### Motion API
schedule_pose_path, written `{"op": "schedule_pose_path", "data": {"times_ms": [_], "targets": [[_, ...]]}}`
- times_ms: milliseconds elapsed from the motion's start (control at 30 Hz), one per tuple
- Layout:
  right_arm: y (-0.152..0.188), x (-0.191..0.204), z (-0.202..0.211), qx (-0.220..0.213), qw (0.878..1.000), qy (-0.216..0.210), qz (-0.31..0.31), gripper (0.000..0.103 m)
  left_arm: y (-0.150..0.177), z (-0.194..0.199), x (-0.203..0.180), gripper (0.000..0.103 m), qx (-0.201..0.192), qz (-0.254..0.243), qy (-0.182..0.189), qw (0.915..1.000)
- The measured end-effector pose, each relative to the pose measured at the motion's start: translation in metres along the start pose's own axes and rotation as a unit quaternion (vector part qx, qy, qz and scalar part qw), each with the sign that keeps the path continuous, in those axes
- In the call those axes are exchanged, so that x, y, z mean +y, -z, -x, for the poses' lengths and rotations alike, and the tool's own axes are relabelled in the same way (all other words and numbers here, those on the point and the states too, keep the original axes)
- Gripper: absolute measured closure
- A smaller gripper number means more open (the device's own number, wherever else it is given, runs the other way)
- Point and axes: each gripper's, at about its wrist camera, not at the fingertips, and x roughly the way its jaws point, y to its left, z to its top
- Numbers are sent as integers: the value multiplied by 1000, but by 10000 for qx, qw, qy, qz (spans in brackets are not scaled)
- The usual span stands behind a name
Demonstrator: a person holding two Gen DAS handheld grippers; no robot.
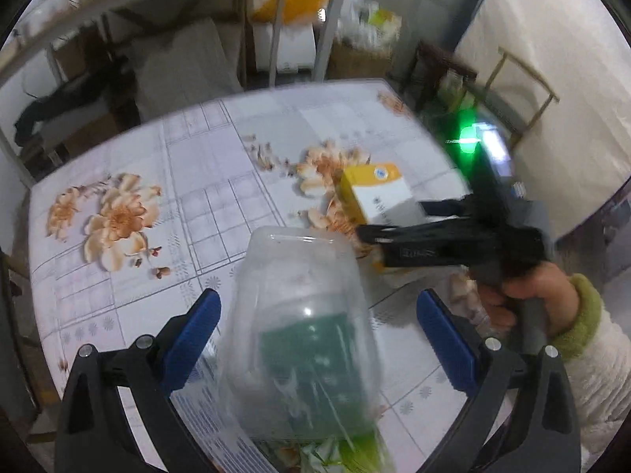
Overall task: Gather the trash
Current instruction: 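Grasp the clear plastic container with left gripper while right grasps the medicine box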
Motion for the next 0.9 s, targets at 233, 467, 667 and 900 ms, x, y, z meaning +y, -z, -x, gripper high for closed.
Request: {"op": "schedule_pose_path", "data": {"times_ms": [233,467,667,900], "targets": [[32,-30,24,-51,9995,-300,63,18,-16,-39,4,6,997,-293,-96,9945],[49,-54,42,-121,9984,-548,85,18,-12,-65,13,6,1683,-89,108,9856],[44,-43,50,-283,9945,-567,833,18,-7,-65,27,10,1689,289,351,9846],[19,-36,46,-362,9913,-579,1122,18,-6,-49,48,13,1443,633,470,9864]]}}
